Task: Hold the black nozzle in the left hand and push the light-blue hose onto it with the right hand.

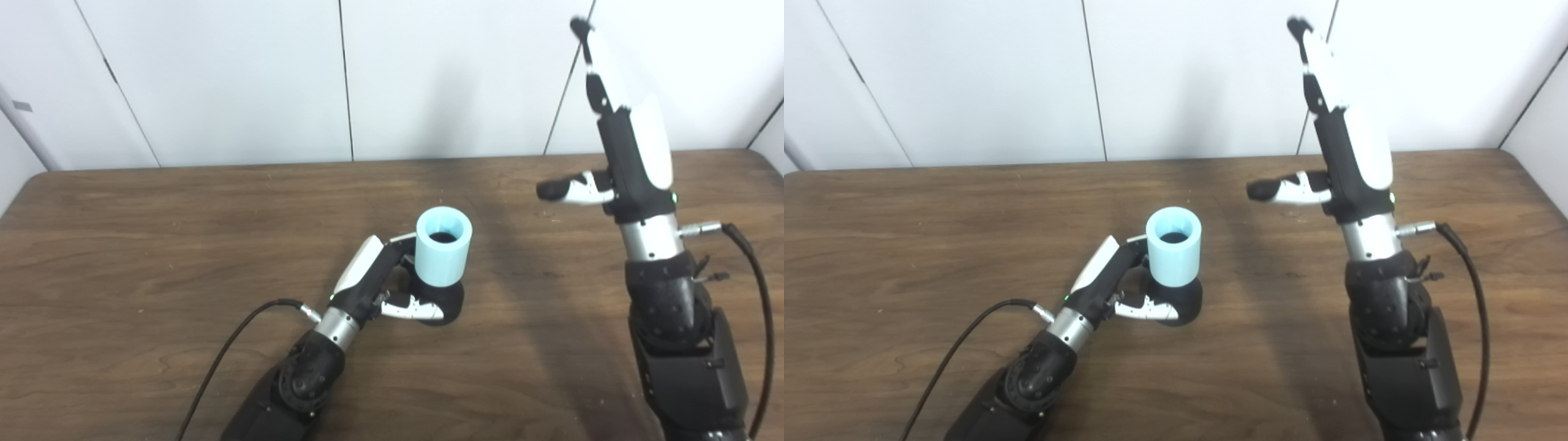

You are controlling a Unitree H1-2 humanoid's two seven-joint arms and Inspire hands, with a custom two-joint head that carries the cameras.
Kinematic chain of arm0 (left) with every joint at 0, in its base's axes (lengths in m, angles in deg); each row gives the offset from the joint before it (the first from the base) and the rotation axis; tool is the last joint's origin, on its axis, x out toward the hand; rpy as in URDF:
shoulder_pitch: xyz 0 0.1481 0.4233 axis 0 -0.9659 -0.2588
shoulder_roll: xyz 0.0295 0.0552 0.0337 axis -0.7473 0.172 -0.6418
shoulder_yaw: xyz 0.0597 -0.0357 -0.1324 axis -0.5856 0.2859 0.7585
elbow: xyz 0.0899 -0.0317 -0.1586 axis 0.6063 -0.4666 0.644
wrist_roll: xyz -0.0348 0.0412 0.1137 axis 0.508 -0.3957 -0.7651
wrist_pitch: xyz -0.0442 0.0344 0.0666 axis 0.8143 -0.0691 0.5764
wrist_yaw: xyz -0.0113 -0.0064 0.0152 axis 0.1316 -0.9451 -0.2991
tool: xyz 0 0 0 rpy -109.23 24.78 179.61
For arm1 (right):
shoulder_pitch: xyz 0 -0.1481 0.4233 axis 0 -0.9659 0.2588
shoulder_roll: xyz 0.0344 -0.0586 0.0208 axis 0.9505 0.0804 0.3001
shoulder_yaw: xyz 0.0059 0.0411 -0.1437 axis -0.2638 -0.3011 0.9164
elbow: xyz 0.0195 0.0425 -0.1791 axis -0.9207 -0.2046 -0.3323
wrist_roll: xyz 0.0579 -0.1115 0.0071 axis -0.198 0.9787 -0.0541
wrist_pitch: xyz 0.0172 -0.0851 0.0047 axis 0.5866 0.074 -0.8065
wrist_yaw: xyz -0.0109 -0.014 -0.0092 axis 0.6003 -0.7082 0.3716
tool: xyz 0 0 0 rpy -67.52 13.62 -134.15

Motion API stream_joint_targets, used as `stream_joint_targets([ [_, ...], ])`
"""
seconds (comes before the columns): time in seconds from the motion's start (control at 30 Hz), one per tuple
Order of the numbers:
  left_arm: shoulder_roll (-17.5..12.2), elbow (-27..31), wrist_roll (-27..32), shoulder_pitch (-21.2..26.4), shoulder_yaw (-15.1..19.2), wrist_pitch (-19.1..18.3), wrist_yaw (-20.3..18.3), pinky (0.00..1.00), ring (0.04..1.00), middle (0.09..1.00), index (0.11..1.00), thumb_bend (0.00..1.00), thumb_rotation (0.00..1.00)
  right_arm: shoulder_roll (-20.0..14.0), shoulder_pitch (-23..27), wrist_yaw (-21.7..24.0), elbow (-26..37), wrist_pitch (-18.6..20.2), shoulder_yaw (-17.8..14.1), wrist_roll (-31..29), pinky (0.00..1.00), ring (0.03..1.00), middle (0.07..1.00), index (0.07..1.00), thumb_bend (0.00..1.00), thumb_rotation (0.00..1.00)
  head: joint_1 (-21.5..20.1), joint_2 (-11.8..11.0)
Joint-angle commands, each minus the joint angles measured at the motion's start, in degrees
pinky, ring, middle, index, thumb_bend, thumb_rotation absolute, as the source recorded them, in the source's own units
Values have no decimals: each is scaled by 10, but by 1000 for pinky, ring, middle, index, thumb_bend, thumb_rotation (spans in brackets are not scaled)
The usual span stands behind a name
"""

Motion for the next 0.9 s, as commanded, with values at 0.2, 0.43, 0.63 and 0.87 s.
stream_joint_targets([
  [0.2,-28,28,-61,-46,18,-58,-17,1000,1000,1000,1000,1000,473,-22,-38,-11,11,-27,15,29,1000,1000,1000,1000,863,1000,6,-4],
  [0.43,-18,100,-38,-43,103,-78,2,1000,1000,1000,1000,1000,538,-14,-85,-12,-14,-61,32,-7,1000,1000,1000,1000,873,1000,5,-8],
  [0.63,-5,167,14,-55,164,-123,-27,1000,1000,1000,1000,1000,556,84,-107,18,71,120,10,-173,1000,1000,1000,1000,853,1000,16,-10],
  [0.87,-16,323,99,-116,209,-206,-84,1000,1000,1000,1000,1000,644,193,-137,2,110,215,-17,-292,1000,1000,1000,1000,817,1000,34,-16],
])
